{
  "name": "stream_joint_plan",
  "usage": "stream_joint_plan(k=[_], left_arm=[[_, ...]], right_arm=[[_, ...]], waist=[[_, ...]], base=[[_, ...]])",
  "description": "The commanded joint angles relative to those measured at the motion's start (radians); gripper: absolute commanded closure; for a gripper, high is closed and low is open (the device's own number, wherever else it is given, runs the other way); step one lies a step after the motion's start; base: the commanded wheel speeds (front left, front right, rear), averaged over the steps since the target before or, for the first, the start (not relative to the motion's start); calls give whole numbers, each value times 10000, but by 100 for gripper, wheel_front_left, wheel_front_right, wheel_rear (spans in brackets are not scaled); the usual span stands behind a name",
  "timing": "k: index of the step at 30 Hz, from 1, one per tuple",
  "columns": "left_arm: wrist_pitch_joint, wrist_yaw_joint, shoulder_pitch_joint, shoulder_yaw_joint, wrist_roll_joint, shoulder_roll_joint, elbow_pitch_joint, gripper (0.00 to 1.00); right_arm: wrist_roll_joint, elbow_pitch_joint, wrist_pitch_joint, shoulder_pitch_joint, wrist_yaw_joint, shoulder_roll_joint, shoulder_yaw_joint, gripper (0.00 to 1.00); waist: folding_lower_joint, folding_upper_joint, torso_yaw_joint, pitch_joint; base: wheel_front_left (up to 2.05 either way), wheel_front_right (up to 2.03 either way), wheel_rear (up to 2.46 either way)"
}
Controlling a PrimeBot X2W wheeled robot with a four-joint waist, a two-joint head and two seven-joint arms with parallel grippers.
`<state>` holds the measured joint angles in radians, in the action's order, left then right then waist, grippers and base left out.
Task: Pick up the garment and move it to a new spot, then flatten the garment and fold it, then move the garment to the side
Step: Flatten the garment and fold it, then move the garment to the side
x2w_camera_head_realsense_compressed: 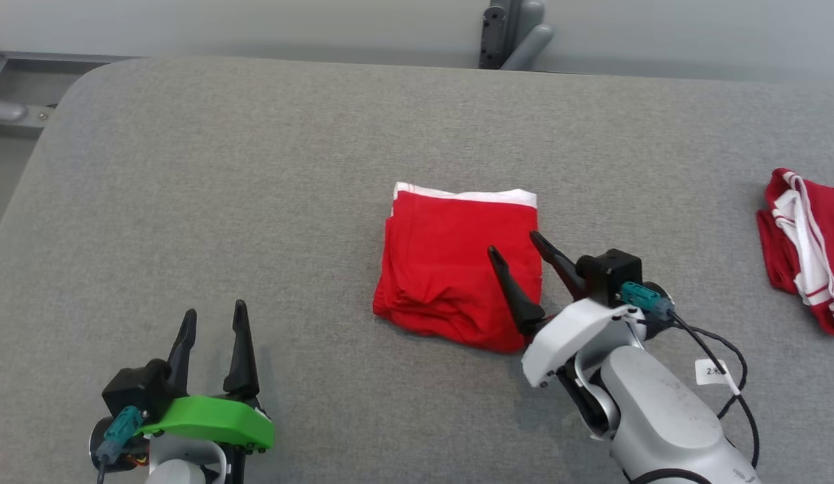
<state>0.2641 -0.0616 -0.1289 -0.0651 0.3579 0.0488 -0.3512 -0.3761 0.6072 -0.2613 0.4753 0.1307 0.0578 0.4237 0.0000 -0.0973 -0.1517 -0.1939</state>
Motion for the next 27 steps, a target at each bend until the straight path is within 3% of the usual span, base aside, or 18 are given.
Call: stream_joint_plan(k=[1,13,20,27], left_arm=[[-6,21,187,26,-176,33,69,0],[-6,187,589,479,-695,39,329,0],[-6,210,904,782,-830,27,425,0],[-6,170,1210,983,-966,38,400,0]], right_arm=[[361,-111,-19,-310,-4,108,-262,0],[1920,-1151,-19,-2059,-4,-38,-2385,0],[2389,-1655,-19,-2559,-4,-64,-2587,0],[2042,-1958,-19,-3010,-4,-64,-2922,0]], waist=[[0,-1,797,255],[0,-1,2009,455],[0,-1,2297,713],[0,-1,2430,974]], base=[[0,0,0],[0,0,0],[0,0,0],[0,0,0]])
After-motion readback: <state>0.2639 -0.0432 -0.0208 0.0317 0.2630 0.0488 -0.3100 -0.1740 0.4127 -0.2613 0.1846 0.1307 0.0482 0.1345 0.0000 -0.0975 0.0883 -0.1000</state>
